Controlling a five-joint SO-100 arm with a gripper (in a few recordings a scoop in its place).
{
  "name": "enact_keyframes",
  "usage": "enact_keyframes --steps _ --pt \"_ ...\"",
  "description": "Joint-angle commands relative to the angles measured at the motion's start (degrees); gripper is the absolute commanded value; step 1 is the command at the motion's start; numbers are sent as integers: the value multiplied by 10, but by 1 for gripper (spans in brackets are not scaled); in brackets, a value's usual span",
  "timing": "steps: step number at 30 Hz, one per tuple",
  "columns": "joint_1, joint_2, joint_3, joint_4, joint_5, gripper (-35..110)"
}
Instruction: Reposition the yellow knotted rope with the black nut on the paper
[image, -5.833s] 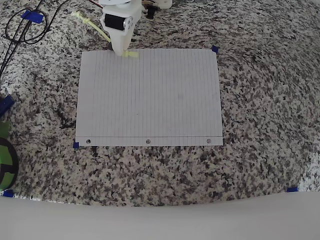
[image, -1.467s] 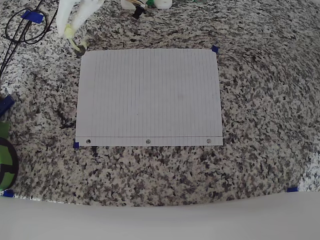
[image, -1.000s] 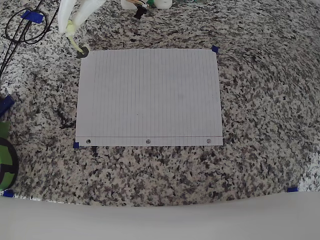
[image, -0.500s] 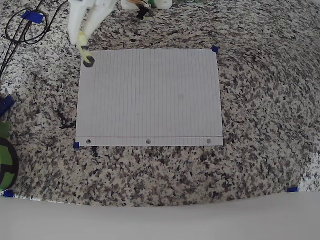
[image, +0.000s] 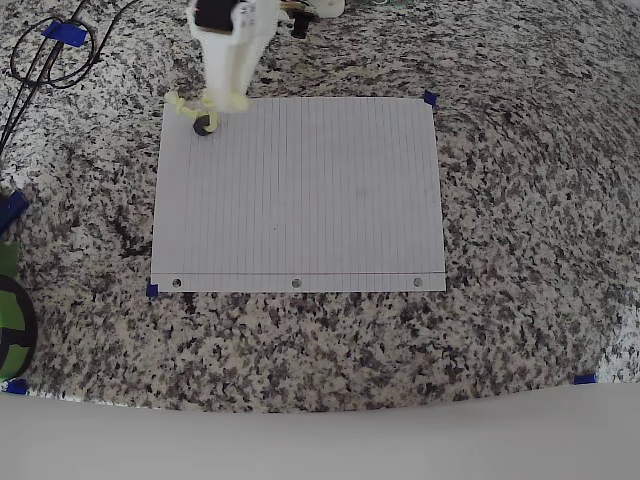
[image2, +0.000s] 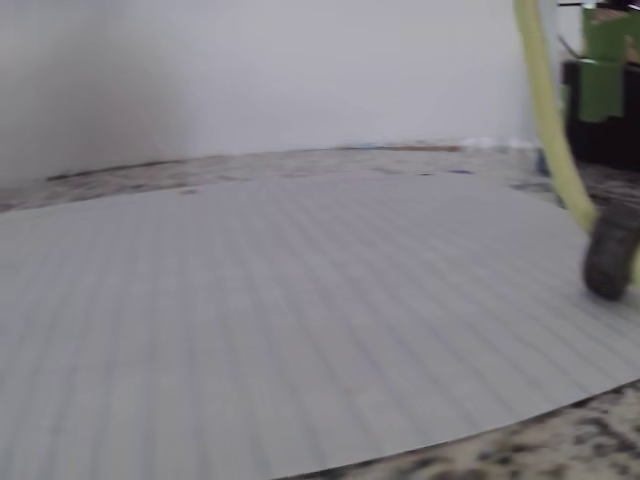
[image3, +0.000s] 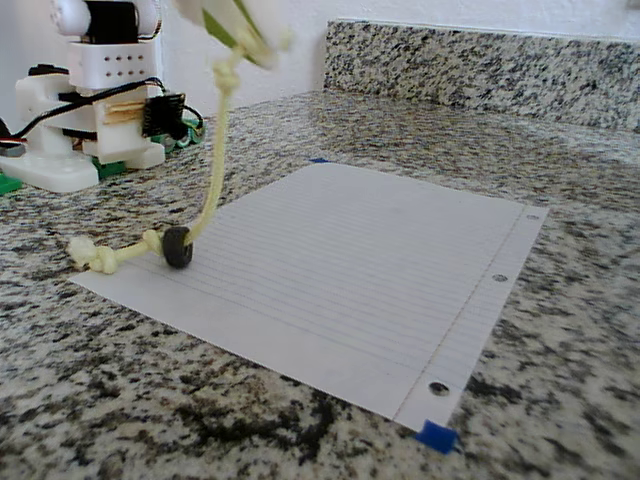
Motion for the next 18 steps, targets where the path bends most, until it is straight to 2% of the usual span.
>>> enact_keyframes --steps 1,18 --pt "-44 13 7 4 20 0" --pt "-235 57 41 41 64 0"
